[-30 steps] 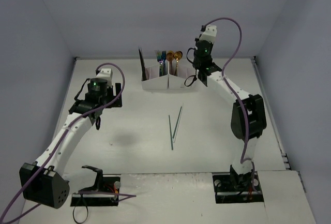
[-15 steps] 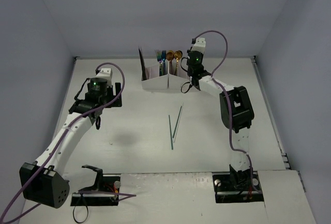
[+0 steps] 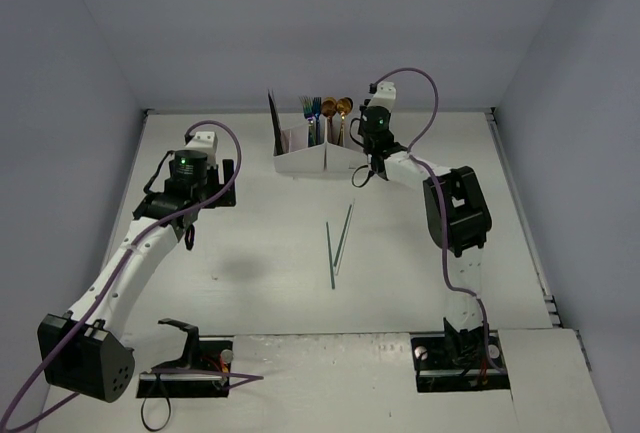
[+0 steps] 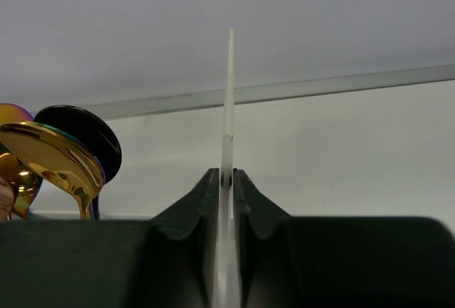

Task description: Sort the eating utensils into containers

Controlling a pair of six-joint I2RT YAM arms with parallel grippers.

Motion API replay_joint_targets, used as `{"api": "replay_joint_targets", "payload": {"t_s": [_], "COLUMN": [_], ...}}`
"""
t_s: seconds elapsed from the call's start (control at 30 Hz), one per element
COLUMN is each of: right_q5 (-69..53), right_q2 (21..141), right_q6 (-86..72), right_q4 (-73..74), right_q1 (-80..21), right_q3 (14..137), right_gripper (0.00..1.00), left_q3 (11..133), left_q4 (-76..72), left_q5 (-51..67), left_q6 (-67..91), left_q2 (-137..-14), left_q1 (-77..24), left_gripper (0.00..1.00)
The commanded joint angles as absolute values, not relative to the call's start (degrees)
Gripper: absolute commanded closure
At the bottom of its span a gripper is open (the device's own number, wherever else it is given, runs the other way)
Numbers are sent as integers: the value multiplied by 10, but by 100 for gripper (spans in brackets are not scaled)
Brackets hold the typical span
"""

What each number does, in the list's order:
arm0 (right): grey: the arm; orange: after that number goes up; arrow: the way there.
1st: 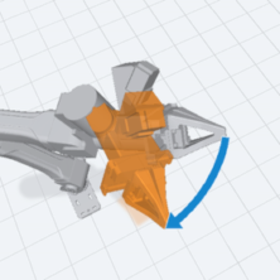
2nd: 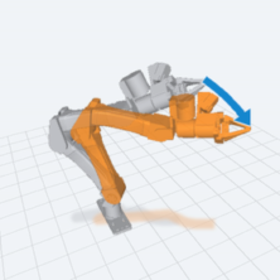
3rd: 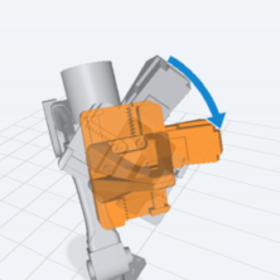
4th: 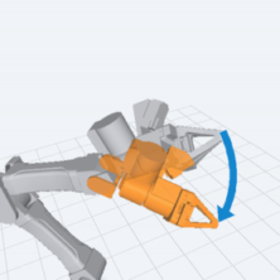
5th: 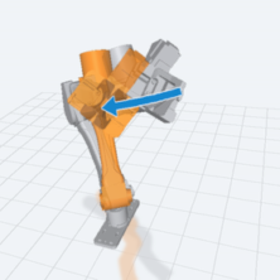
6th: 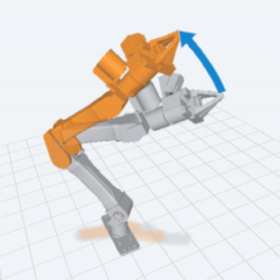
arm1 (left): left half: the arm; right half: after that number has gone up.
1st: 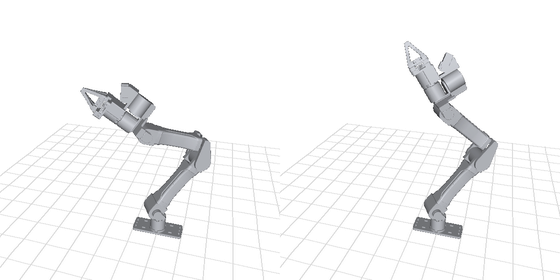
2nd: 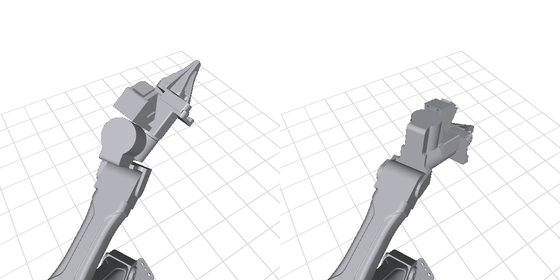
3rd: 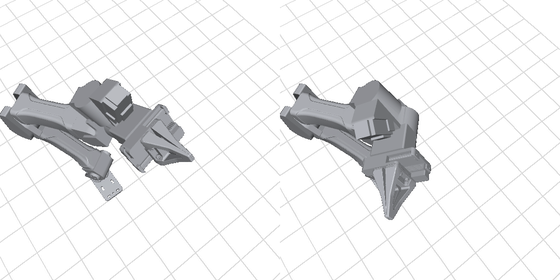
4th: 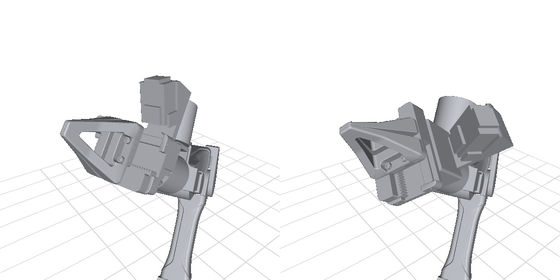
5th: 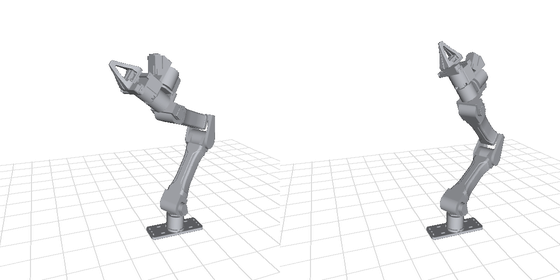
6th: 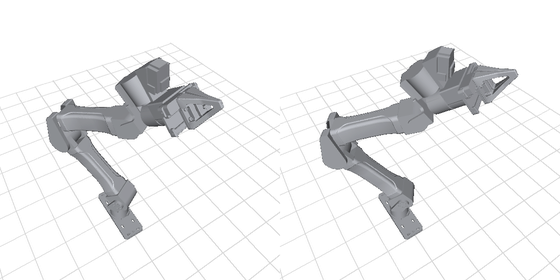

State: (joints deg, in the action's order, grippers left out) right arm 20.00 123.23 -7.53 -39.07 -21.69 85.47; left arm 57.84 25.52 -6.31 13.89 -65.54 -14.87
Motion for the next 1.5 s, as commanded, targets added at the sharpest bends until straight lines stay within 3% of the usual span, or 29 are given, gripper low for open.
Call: {"api": "replay_joint_targets", "payload": {"t_s": [0.0,0.17,0.4,0.77,0.9,1.2,1.47], "right_q5": [199,203,203,256,252,185,169], "right_q2": [1180,1160,1088,929,903,912,960], "right_q6": [-88,-90,-80,-191,-259,-357,-390], "right_q4": [-427,-420,-371,-39,16,40,37], "right_q1": [-215,-215,-224,-280,-308,-357,-365], "right_q3": [841,824,805,775,720,608,592], "right_gripper": [85,83,73,51,46,46,55], "left_q3": [590,589,587,587,588,587,587], "left_q4": [236,236,234,236,236,236,236], "left_q5": [-71,-75,-80,-78,-76,-78,-77], "left_q6": [131,130,129,129,130,130,130], "left_q2": [-642,-641,-640,-640,-640,-639,-642], "left_q1": [-145,-145,-145,-146,-146,-145,-145], "left_gripper": [24,24,24,24,24,24,24]}}
